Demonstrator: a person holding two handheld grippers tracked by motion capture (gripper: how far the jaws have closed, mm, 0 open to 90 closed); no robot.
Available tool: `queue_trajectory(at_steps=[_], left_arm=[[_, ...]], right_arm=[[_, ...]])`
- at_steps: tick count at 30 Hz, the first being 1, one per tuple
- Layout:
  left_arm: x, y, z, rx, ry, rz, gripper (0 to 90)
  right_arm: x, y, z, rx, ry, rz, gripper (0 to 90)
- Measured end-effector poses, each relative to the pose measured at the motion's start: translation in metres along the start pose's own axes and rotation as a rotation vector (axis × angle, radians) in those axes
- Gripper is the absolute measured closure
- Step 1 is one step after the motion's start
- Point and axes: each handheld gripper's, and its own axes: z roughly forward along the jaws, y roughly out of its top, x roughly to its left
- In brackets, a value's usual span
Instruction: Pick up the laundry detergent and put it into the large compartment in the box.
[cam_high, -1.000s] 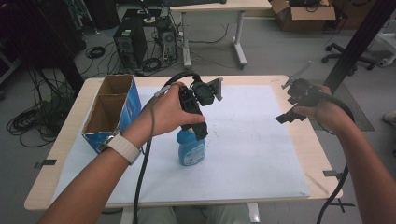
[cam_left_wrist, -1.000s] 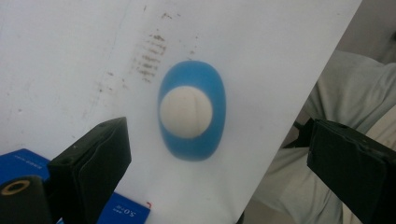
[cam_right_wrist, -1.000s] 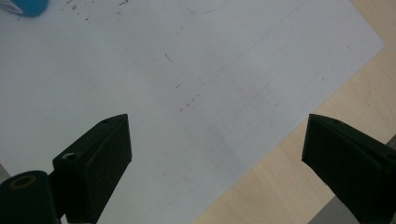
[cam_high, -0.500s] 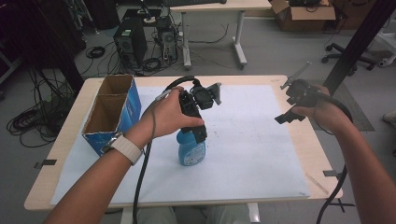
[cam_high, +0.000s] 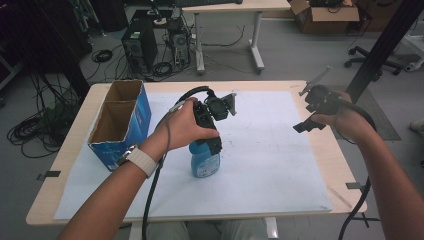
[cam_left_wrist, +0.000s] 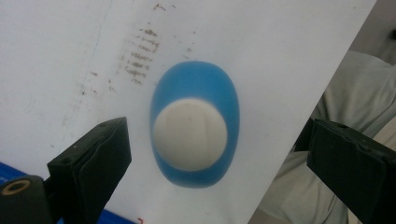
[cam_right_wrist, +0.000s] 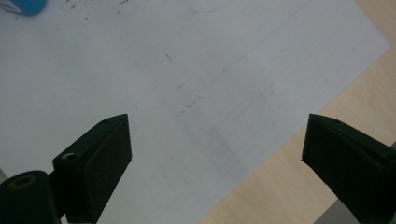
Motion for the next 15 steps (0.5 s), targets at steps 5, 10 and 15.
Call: queue_trajectory(at_steps=[5, 10, 15], left_arm=[[0.002, 0.0, 0.007, 0.004, -0.01, 0.005, 6.8], [0.003, 0.0, 0.014, 0.008, -0.013, 0.013, 6.9], [0.005, -0.001, 0.019, 0.005, -0.014, 0.006, 6.9]], right_arm=[[0.0, 0.001, 0.001, -0.001, 0.001, -0.001, 8.1], [0.001, 0.002, 0.002, 0.0, 0.002, -0.003, 8.1], [0.001, 0.002, 0.002, 0.004, 0.003, -0.004, 8.1]])
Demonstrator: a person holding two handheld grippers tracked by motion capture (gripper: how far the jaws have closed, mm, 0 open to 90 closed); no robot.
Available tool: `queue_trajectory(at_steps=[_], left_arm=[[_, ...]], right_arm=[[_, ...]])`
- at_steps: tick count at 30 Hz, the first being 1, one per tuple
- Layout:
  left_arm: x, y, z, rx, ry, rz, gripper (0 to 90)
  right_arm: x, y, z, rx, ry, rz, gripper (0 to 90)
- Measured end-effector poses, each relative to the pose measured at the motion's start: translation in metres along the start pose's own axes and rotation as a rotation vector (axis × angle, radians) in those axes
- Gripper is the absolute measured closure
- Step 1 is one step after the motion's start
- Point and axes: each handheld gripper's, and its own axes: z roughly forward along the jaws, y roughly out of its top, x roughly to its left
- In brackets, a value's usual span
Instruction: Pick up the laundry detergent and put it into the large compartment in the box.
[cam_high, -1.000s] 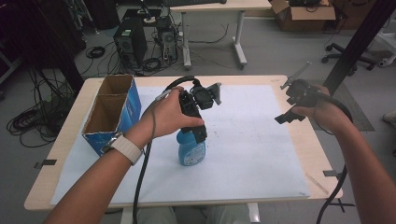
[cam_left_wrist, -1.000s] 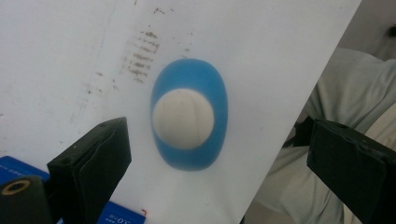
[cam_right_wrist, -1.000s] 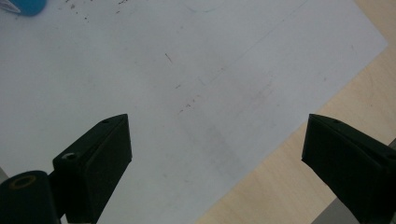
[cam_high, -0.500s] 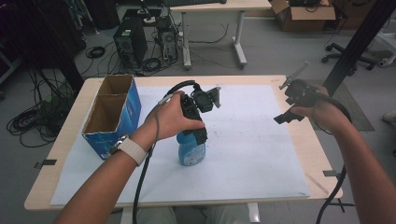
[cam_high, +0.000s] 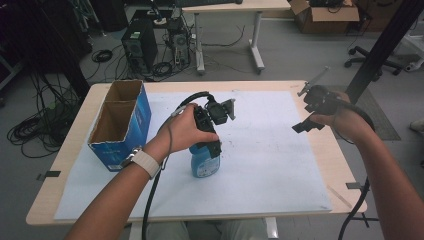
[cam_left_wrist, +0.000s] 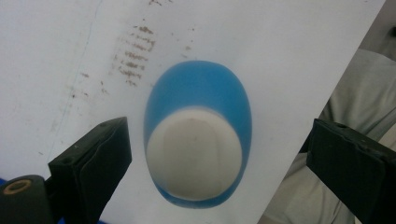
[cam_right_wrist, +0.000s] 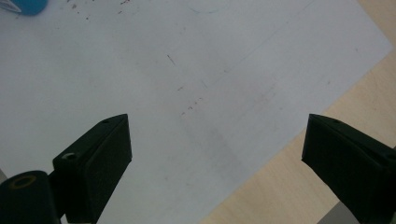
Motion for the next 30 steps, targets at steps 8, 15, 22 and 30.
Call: queue_trajectory(at_steps=[8, 15, 22, 30], left_arm=[[0.002, 0.0, 0.008, 0.004, 0.002, -0.005, 6.9], [0.003, 0.0, 0.013, 0.008, -0.001, -0.001, 7.4], [0.004, 0.0, 0.016, 0.009, -0.003, -0.004, 8.8], [0.007, -0.001, 0.019, 0.01, 0.0, -0.015, 11.7]], right_arm=[[-0.001, -0.001, 0.0, -0.001, 0.0, 0.002, 8.1], [0.0, 0.0, 0.001, 0.001, 0.001, 0.001, 8.1], [0.0, 0.001, 0.001, 0.002, 0.003, -0.002, 8.1], [0.0, 0.0, 0.0, 0.0, 0.002, -0.001, 8.1]])
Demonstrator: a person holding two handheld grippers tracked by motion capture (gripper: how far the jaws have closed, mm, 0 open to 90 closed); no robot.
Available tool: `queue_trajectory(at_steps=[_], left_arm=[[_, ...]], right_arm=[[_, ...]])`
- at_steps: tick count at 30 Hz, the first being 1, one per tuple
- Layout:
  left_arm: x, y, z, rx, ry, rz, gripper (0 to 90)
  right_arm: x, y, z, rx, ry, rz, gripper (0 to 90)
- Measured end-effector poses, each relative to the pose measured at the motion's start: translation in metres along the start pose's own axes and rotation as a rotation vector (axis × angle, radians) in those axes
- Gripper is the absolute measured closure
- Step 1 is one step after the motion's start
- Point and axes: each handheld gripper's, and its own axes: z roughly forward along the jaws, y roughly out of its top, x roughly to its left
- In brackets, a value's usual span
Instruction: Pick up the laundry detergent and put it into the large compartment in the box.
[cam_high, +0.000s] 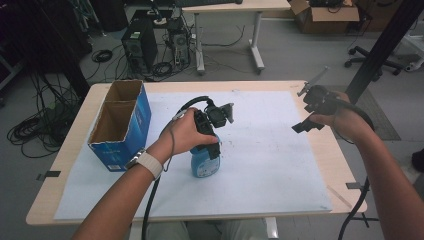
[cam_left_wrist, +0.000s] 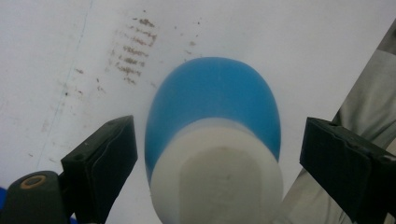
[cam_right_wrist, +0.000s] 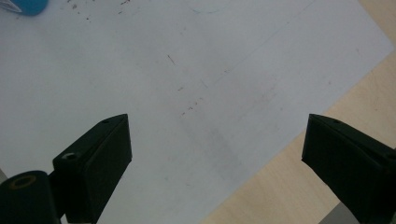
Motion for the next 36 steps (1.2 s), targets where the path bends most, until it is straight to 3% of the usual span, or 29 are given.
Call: queue_trajectory(at_steps=[18, 36], left_arm=[[0.0024, -0.0019, 0.0054, 0.004, -0.009, -0.027, 23.2], [0.0026, -0.0017, 0.0065, 0.002, 0.005, -0.027, 34.7]], right_arm=[[-0.0001, 0.0004, 0.0004, -0.001, -0.001, 0.0, 8.1], [0.0001, 0.0007, 0.0009, 0.0, 0.0, -0.002, 8.1]])
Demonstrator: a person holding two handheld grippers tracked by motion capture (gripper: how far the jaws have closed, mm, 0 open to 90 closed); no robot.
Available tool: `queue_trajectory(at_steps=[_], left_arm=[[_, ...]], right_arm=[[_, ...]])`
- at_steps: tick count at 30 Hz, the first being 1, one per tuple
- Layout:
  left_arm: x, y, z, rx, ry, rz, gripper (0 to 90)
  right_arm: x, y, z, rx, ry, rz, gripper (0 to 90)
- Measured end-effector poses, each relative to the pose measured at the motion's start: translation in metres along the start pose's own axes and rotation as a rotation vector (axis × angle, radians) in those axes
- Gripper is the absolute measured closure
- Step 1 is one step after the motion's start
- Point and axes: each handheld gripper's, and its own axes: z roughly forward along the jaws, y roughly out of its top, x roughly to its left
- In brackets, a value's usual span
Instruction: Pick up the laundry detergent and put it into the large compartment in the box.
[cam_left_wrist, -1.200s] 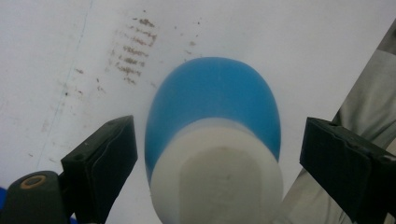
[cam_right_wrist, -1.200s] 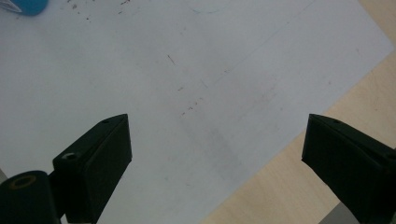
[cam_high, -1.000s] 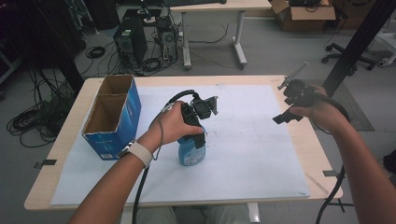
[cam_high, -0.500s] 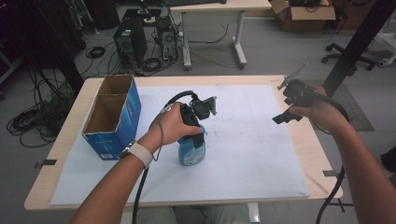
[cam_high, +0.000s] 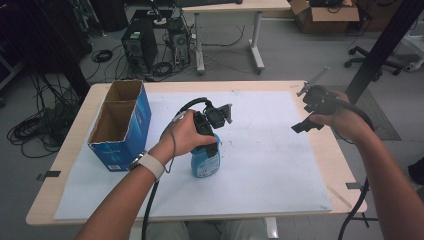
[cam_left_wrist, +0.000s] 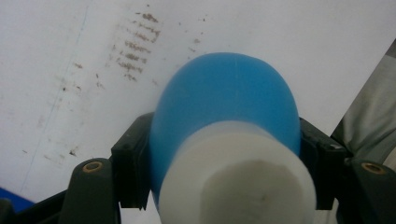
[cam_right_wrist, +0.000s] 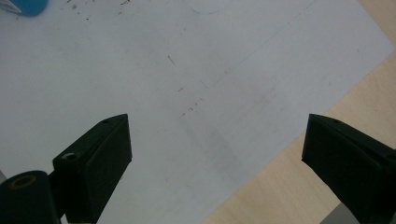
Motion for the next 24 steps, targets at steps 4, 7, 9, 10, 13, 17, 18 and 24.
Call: queue_trajectory(at_steps=[4, 7, 9, 10, 13, 17, 18, 24], left_arm=[[-0.0004, -0.0004, -0.0001, -0.004, 0.005, 0.001, 36.3], [0.0, -0.0004, -0.0002, -0.008, 0.008, 0.003, 36.4], [0.0, -0.0007, -0.0003, -0.012, 0.009, 0.006, 36.5], [0.0, -0.0009, -0.0005, -0.015, 0.009, 0.006, 36.6], [0.0002, -0.0017, -0.0013, -0.02, 0.011, -0.005, 36.9], [0.0012, -0.0024, -0.0024, -0.009, 0.009, -0.017, 37.0], [0.0014, -0.0026, -0.003, -0.008, 0.011, -0.019, 37.0], [0.0031, -0.006, -0.0086, -0.004, 0.011, -0.045, 37.0]], right_arm=[[-0.0001, 0.0, 0.0005, 0.0, 0.001, 0.001, 8.1], [-0.0004, -0.0003, 0.0011, 0.0, 0.001, 0.003, 8.1], [-0.0002, -0.0005, 0.0019, -0.001, 0.003, 0.003, 8.1], [-0.0002, -0.0006, 0.0024, 0.0, 0.003, 0.002, 8.1], [0.0004, -0.0007, 0.0034, 0.002, 0.005, 0.002, 8.1], [0.0004, -0.0008, 0.0026, 0.0, 0.004, 0.004, 8.1], [0.0004, -0.001, 0.0023, -0.001, 0.004, 0.005, 8.1], [0.0002, -0.0021, 0.0011, -0.002, 0.002, 0.005, 8.1]])
